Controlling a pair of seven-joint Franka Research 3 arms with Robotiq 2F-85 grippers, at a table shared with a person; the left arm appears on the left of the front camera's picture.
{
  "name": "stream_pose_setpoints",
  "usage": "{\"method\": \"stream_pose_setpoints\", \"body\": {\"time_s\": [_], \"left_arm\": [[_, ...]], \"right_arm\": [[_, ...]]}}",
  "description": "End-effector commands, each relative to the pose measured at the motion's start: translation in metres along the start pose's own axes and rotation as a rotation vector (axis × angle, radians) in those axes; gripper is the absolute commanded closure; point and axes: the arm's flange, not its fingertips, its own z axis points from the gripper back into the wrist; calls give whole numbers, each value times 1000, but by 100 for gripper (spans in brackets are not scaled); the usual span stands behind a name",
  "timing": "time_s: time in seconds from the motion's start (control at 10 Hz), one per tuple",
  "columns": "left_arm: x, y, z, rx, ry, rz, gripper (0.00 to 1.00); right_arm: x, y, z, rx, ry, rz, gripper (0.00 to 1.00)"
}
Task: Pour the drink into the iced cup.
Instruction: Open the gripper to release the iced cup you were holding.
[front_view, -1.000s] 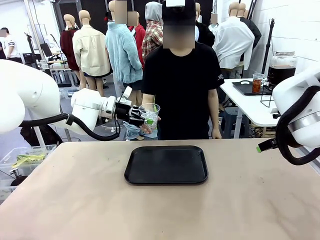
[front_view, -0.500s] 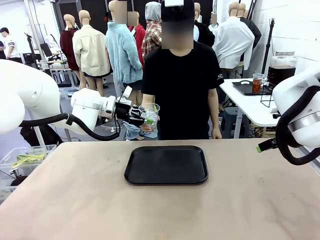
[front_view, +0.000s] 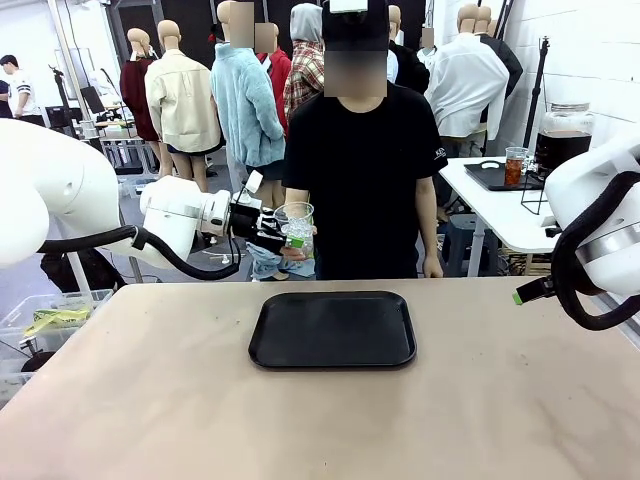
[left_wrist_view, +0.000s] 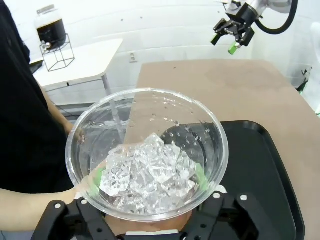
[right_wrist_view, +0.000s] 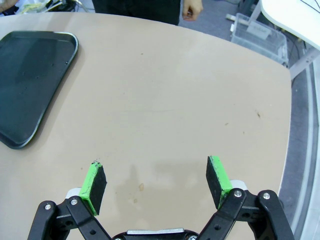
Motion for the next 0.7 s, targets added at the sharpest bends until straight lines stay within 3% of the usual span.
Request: {"method": "stream_pose_setpoints", "body": {"time_s": [0.0, 0.4, 0.6], "left_arm": [[5, 0, 9, 79, -7, 45, 0], [4, -5, 28, 258, 92, 174, 0], [5, -60, 50, 251, 190, 163, 0]], "right_arm": [[-4, 0, -1, 2, -12, 0, 0], [-4, 0, -1, 2, -12, 0, 0], [-4, 0, -1, 2, -12, 0, 0]]}}
